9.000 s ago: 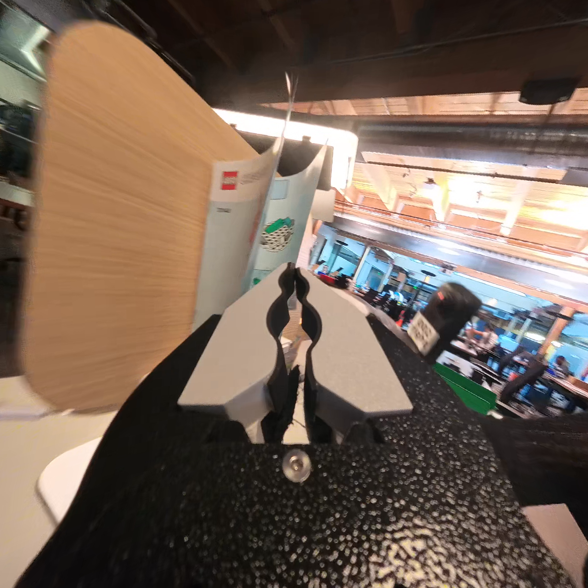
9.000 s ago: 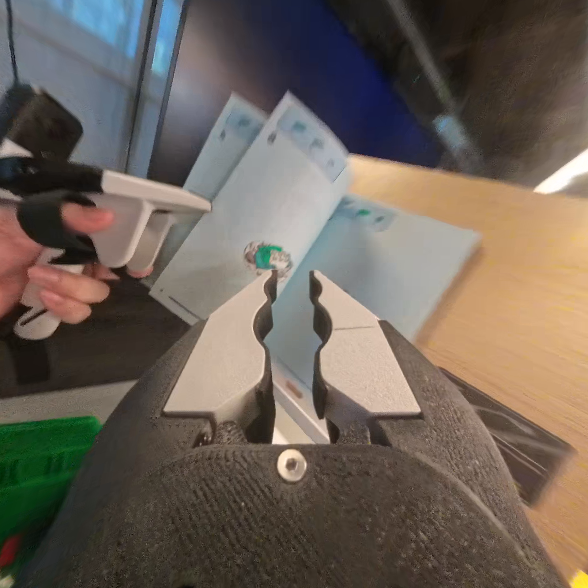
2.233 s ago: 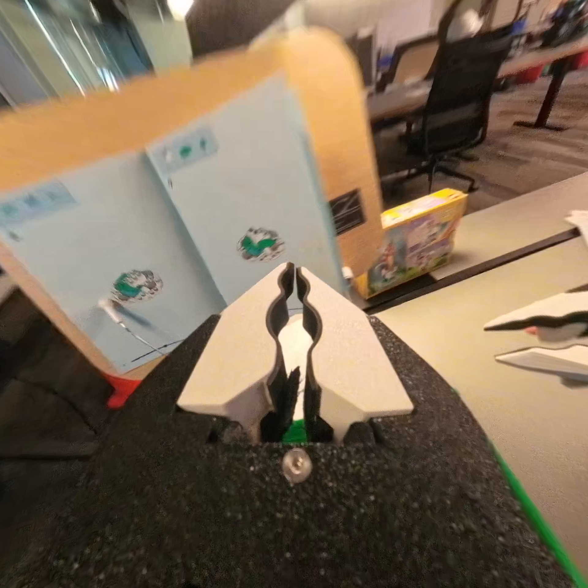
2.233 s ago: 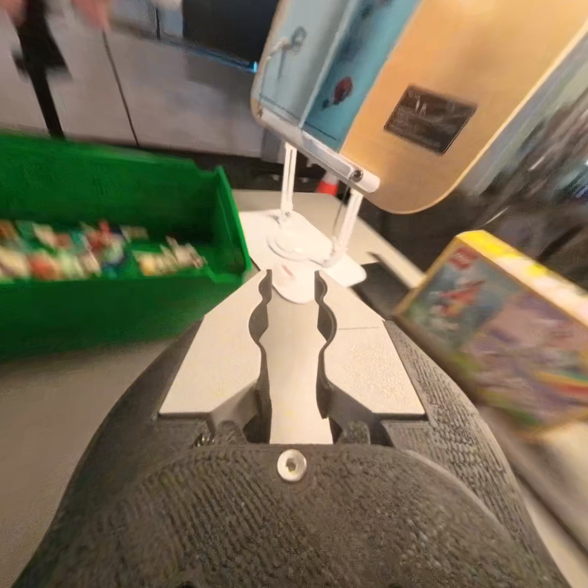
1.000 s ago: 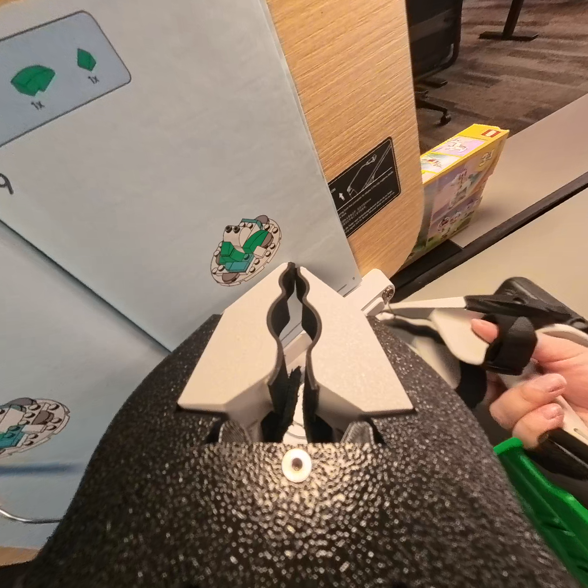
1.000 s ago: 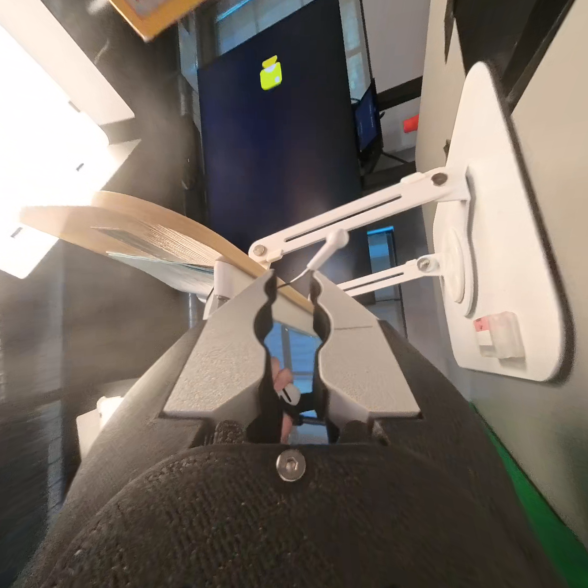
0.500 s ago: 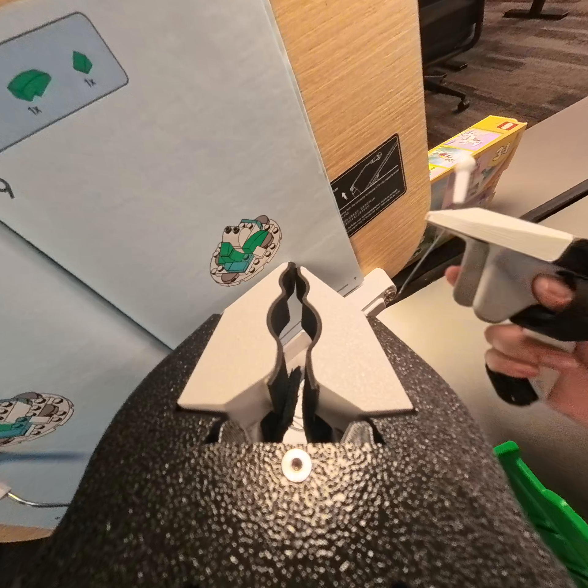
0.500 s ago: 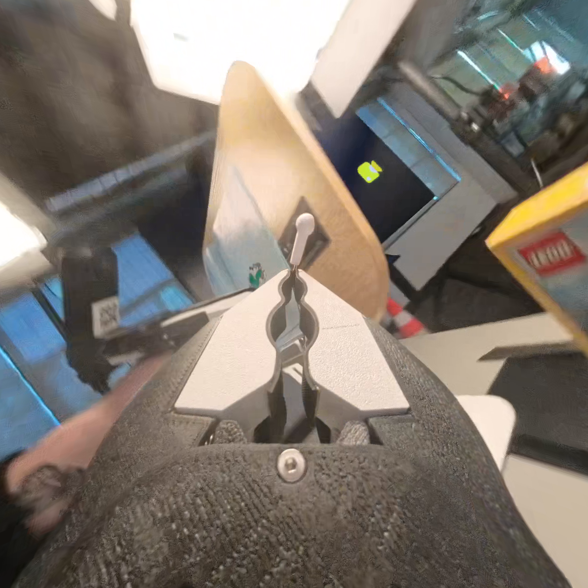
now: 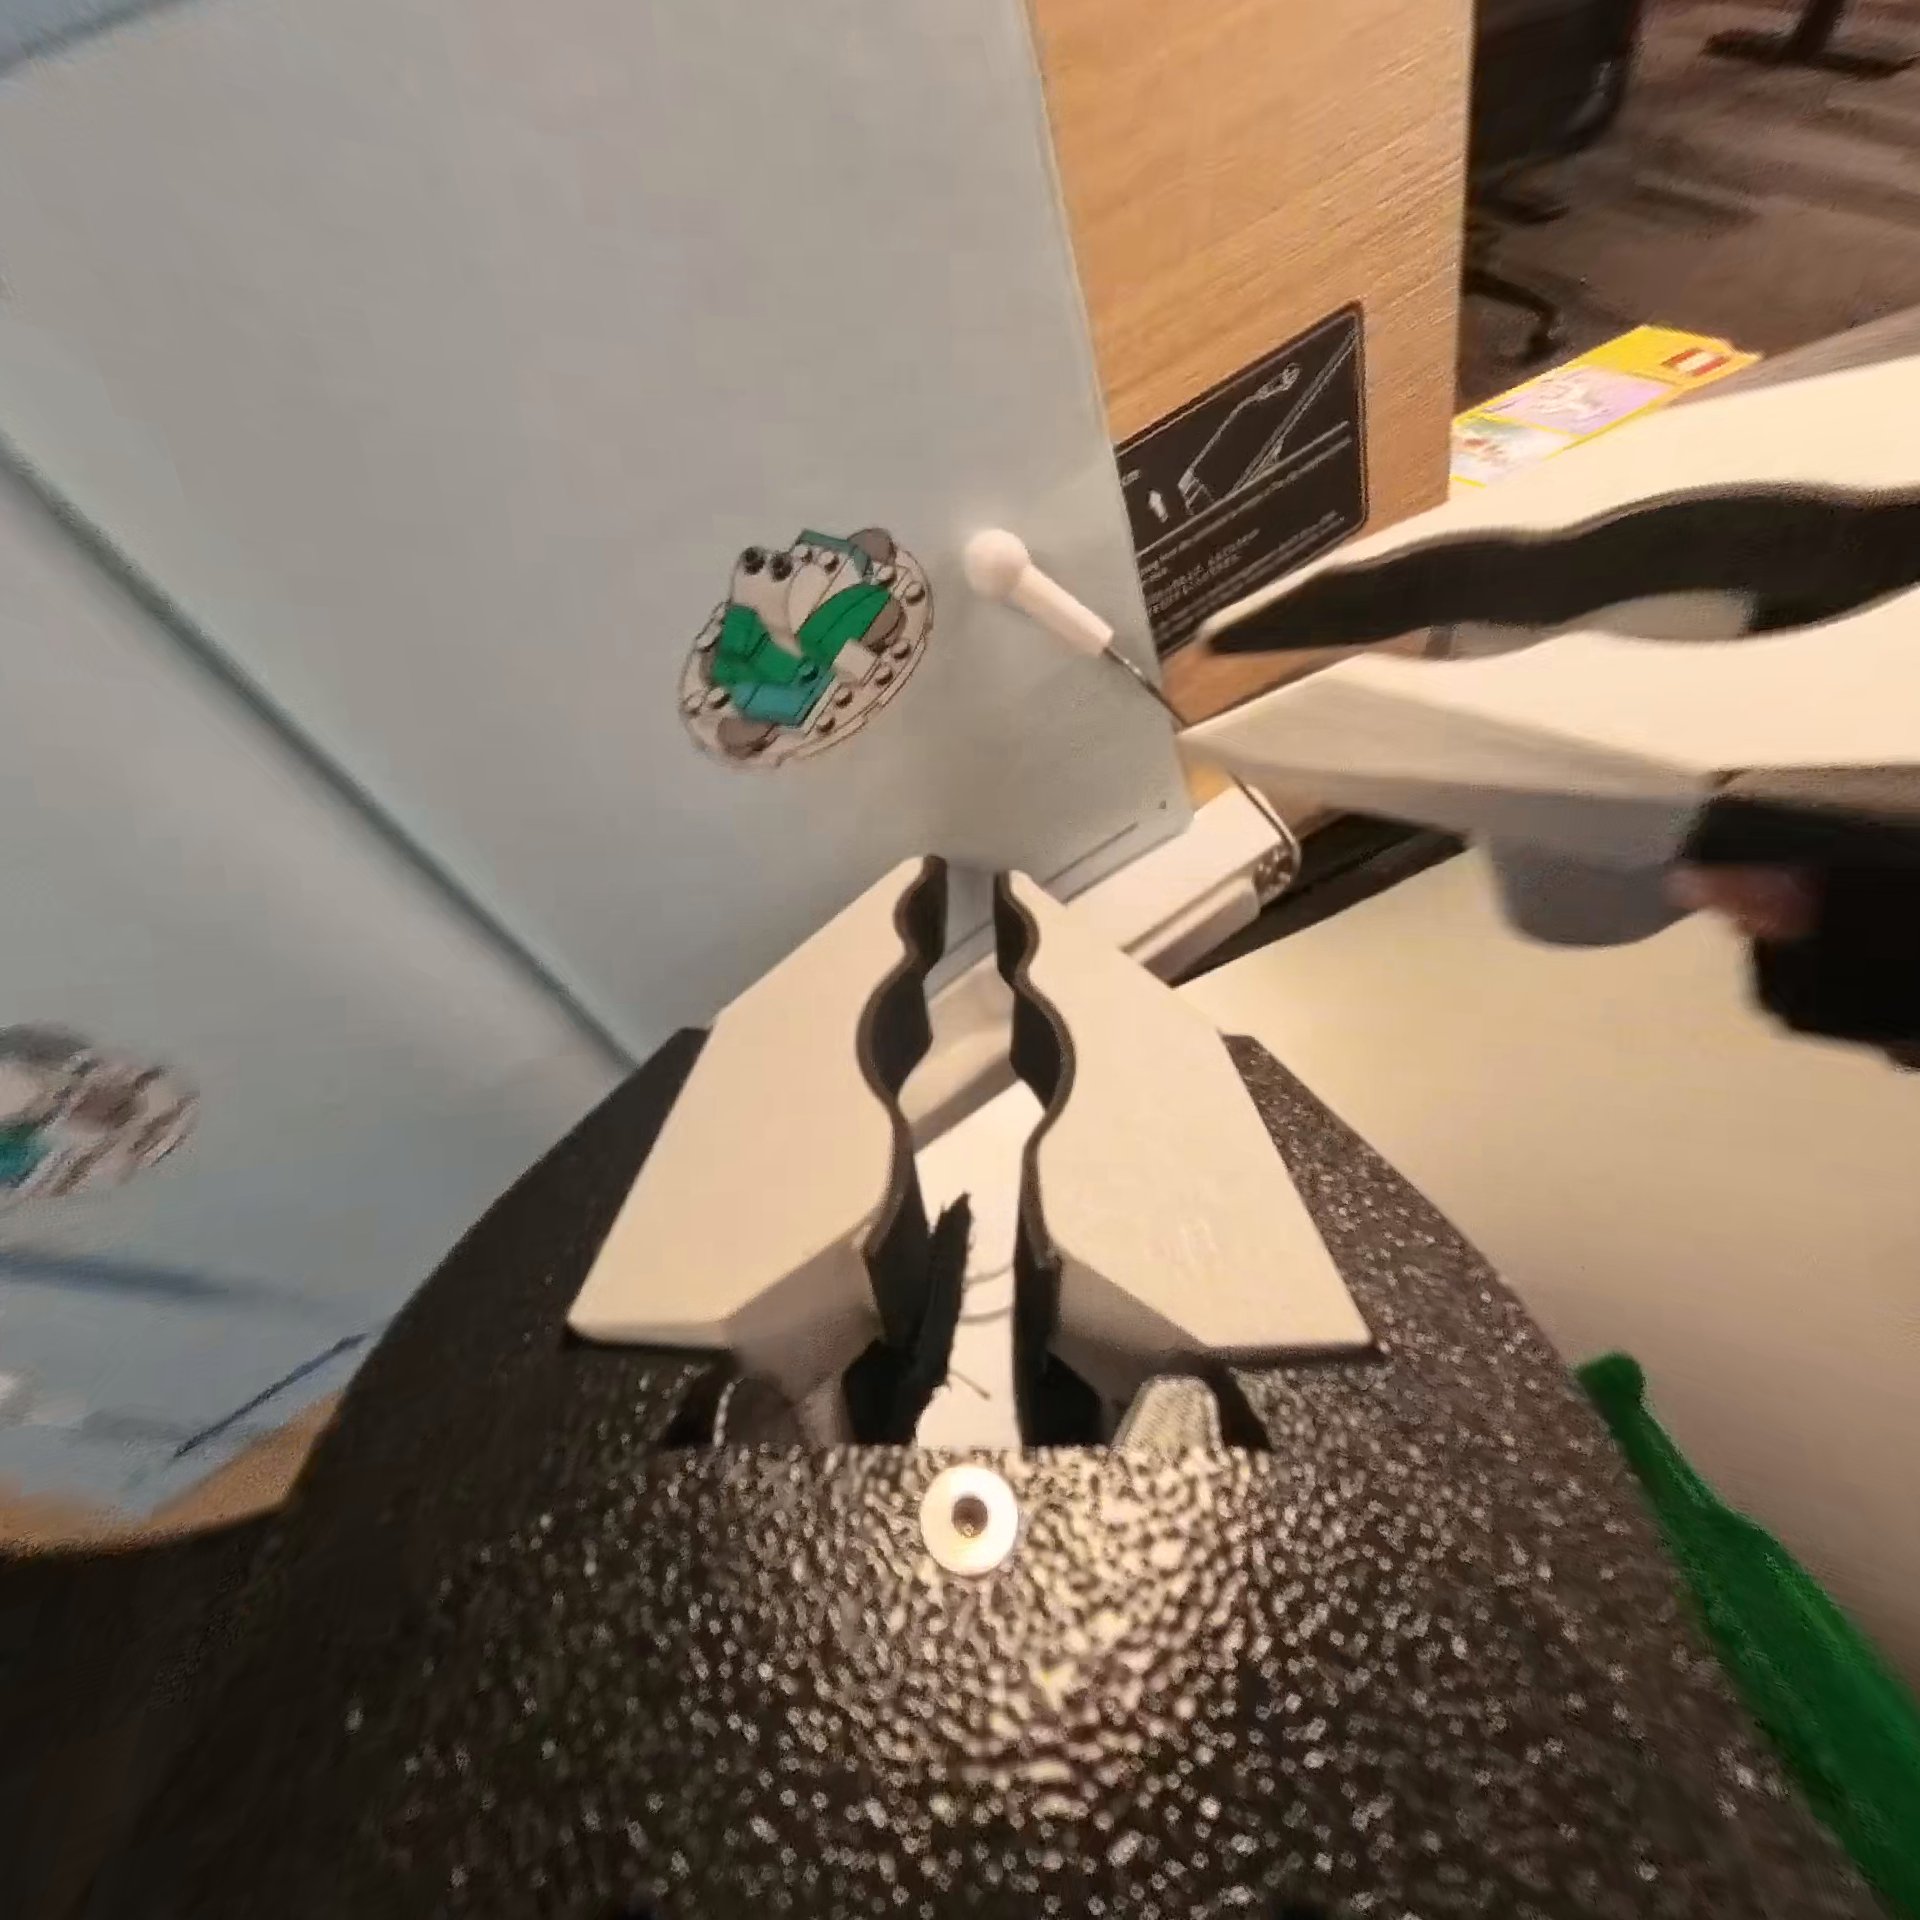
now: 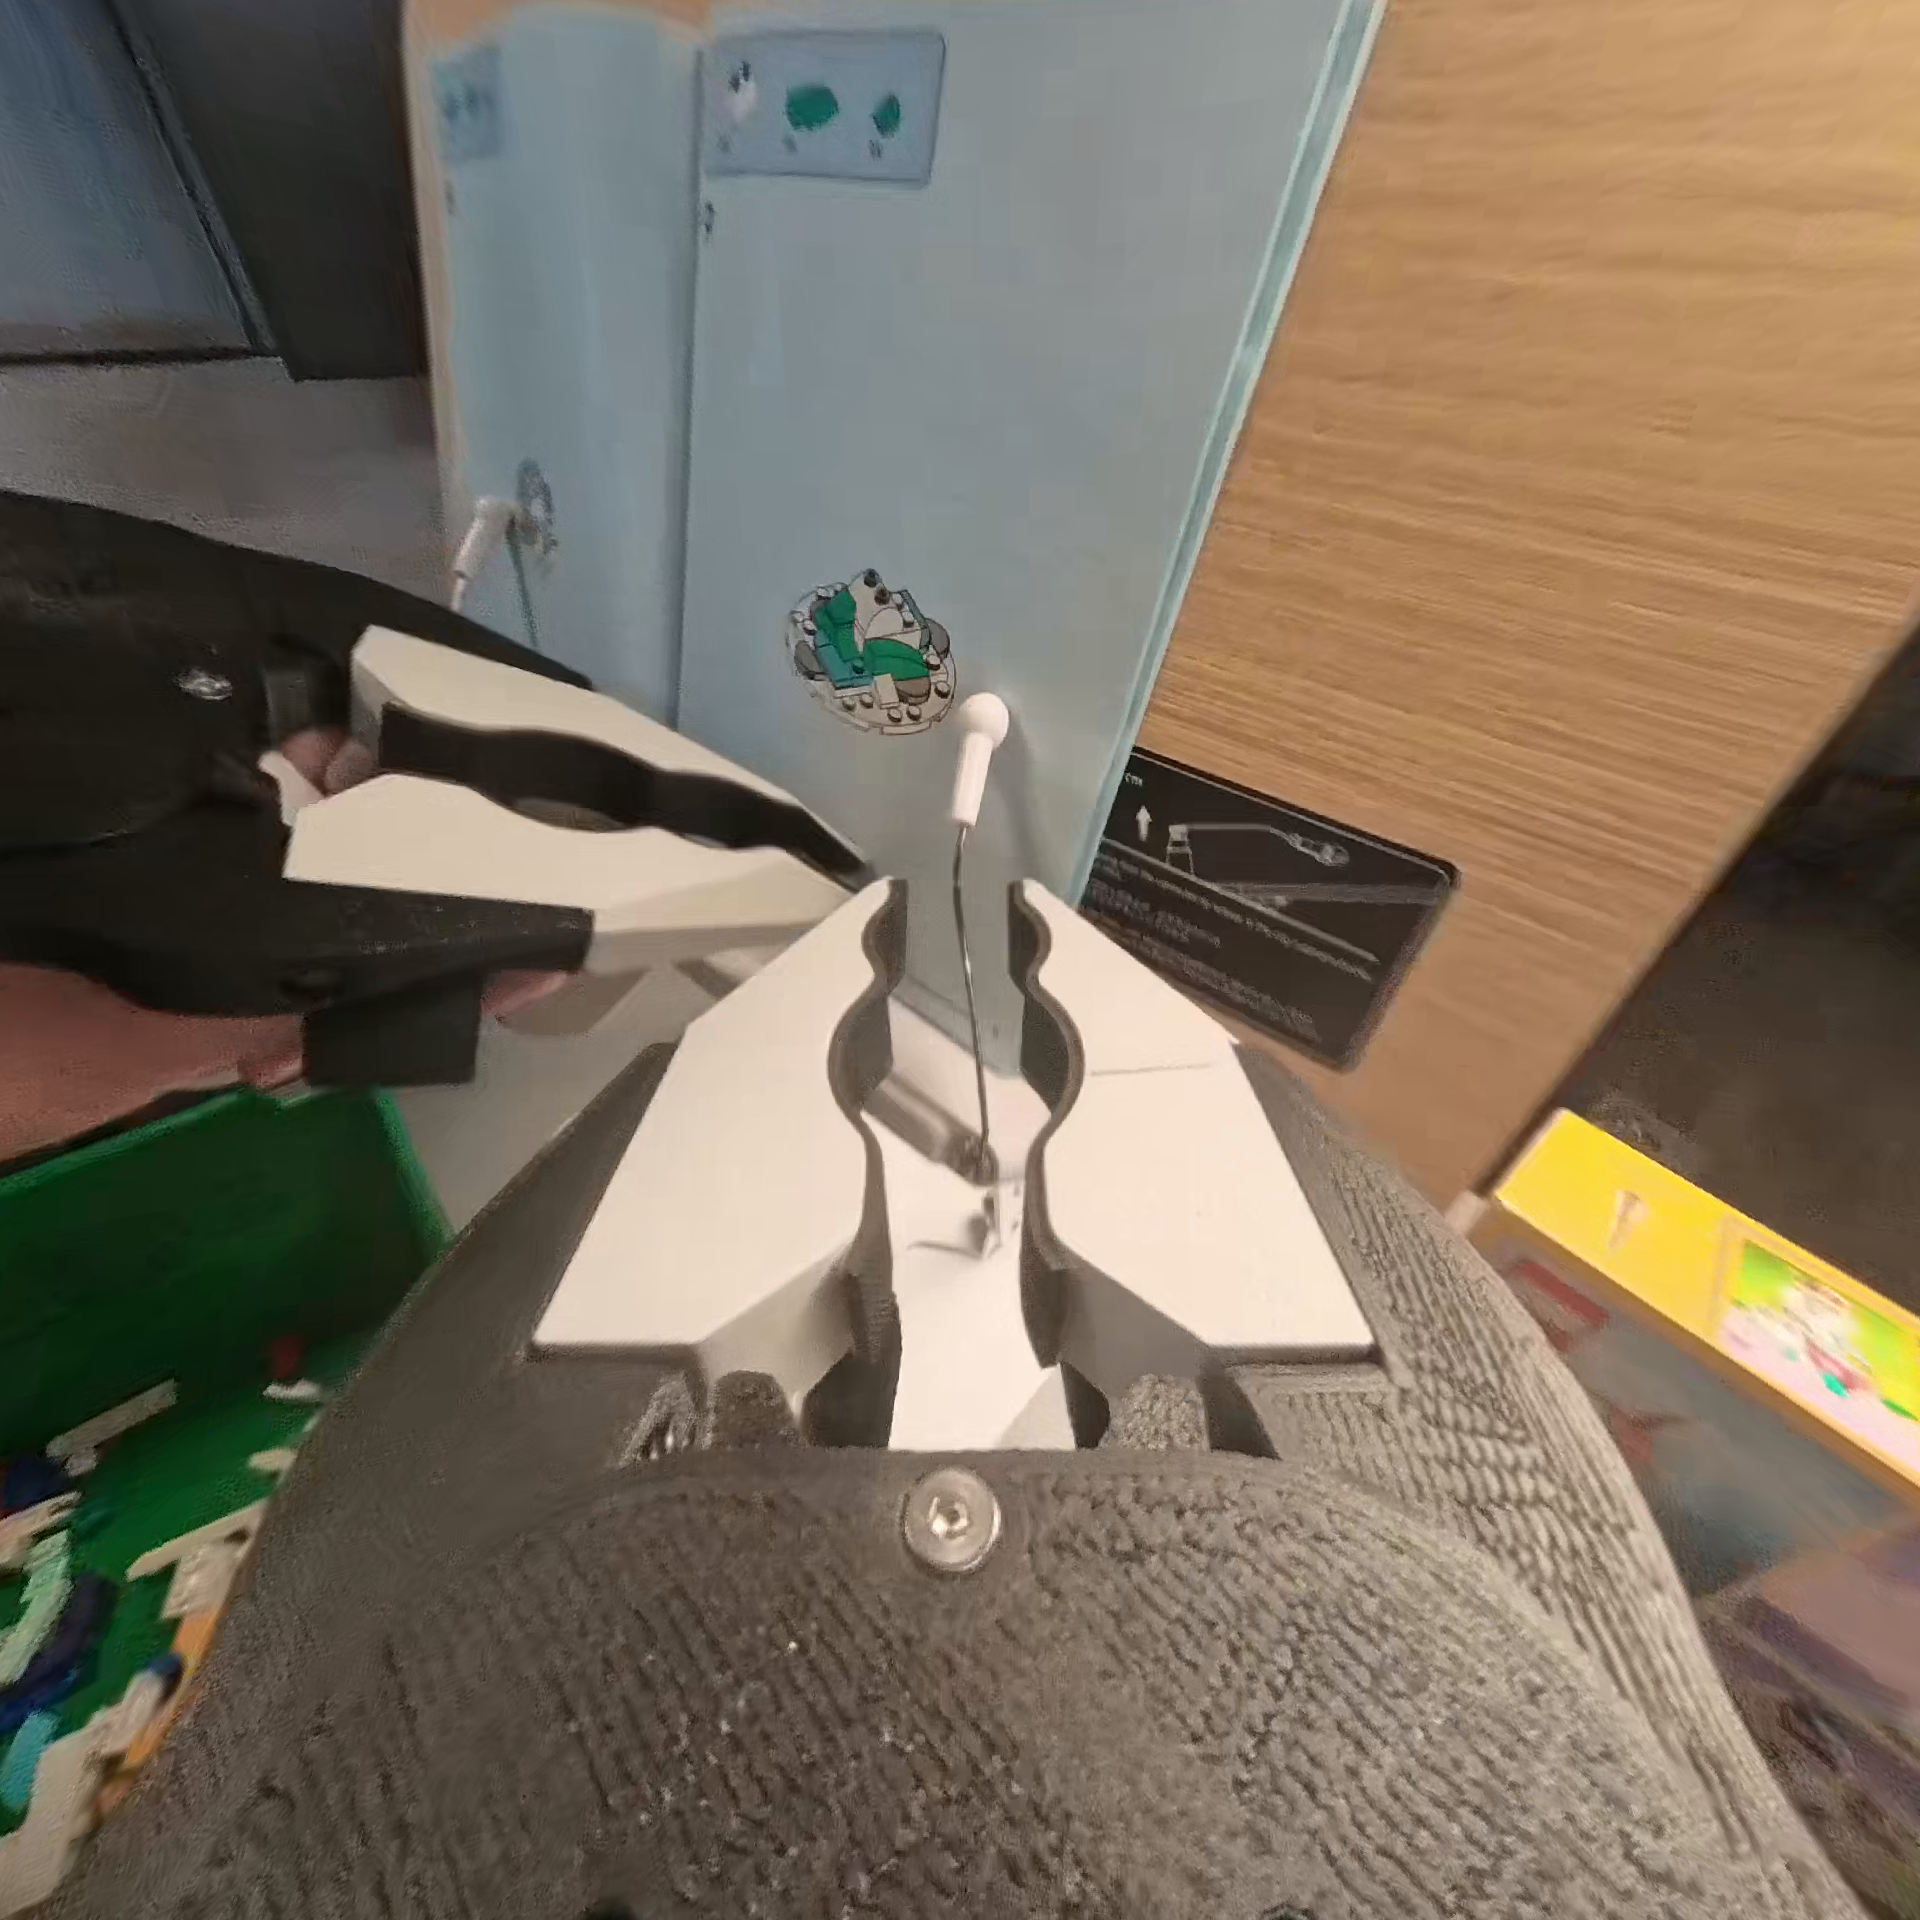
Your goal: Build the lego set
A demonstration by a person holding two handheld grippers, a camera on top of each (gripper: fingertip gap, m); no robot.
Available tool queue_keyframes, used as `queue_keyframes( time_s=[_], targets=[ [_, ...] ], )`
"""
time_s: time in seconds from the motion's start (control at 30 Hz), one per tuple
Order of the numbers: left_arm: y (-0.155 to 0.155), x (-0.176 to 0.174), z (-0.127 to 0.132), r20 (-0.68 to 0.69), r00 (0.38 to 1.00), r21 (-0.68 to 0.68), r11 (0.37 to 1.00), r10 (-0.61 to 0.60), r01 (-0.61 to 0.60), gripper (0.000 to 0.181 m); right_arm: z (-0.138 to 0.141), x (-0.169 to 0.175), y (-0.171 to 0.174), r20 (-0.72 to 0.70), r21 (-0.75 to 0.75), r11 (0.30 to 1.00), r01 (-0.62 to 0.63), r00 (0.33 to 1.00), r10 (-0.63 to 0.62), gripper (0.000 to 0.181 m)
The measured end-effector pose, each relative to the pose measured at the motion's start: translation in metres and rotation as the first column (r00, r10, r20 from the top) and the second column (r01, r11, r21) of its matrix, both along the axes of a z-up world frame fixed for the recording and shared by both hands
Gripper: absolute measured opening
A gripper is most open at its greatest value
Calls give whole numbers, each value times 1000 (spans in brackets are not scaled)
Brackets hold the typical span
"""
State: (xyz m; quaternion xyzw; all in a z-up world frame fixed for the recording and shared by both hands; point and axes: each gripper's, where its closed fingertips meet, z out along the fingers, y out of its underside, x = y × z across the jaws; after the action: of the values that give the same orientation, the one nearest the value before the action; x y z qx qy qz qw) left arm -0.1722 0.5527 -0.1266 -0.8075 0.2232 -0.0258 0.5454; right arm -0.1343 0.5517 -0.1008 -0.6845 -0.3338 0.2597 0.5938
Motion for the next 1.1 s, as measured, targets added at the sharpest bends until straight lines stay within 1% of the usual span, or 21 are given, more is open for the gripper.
queue_keyframes(
  time_s=[0.03,0.1,0.17,0.23,0.3,0.37,0.43,0.47,0.53,0.6,0.63,0.67,0.73,0.77,0.8,0.83,0.93,1.0,1.03,1.07,1.1],
  targets=[
    [-11,-1,7,5,1000,29,1000,0,0,11,4,10,-8,-4,15,1000,-1,1000,1,18],
    [-43,-4,30,45,999,113,994,-8,3,19,11,40,-30,6,61,998,-8,1000,7,25],
    [-88,-10,57,42,999,219,976,-3,-6,20,17,82,-56,15,113,994,1,1000,-3,32],
    [-139,-11,80,49,999,306,952,7,-21,17,16,135,-84,9,170,985,36,999,-39,35],
    [-194,2,87,97,995,314,949,-16,-15,16,7,194,-111,-2,228,968,105,994,-107,36],
    [-250,35,87,184,978,327,944,-102,36,17,-11,249,-141,-48,272,945,184,983,-177,35],
    [-298,77,86,225,951,408,907,-211,105,16,-35,292,-167,-121,293,919,264,964,-238,33],
    [-315,96,82,229,944,445,888,-239,117,15,-48,309,-178,-153,293,906,306,950,-271,34],
    [-335,137,65,246,926,479,866,-288,142,15,-69,332,-193,-175,314,867,388,921,-348,34],
    [-341,177,41,281,897,498,851,-341,167,15,-82,344,-203,-156,389,806,446,894,-420,34],
    [-338,195,26,268,893,502,844,-361,190,16,-84,345,-206,-133,442,774,453,887,-443,33],
    [-329,208,10,235,906,501,843,-351,197,17,-82,342,-209,-101,496,747,442,885,-455,31],
    [-303,222,-19,165,935,502,843,-313,193,17,-79,338,-211,-73,571,697,434,873,-483,30],
    [-289,226,-29,146,943,509,840,-299,187,17,-82,334,-210,-64,585,691,425,873,-483,28],
    [-275,228,-39,146,945,505,844,-291,182,17,-88,329,-208,-38,587,700,407,877,-478,27],
    [-262,229,-48,135,947,496,847,-290,189,21,-93,326,-204,-12,582,710,395,878,-479,26],
    [-229,217,-68,96,970,504,851,-222,145,24,-101,323,-197,3,547,735,402,877,-481,26],
    [-219,208,-85,78,978,511,850,-196,129,25,-101,322,-197,1,545,735,403,877,-481,26],
    [-215,206,-87,72,982,506,855,-177,117,26,-102,319,-198,7,553,737,389,882,-471,25],
    [-213,204,-84,93,983,501,860,-161,93,34,-102,317,-198,13,561,737,376,887,-462,25],
    [-217,208,-79,115,974,524,845,-198,110,39,-102,315,-199,20,567,739,364,890,-455,25]
  ],
)
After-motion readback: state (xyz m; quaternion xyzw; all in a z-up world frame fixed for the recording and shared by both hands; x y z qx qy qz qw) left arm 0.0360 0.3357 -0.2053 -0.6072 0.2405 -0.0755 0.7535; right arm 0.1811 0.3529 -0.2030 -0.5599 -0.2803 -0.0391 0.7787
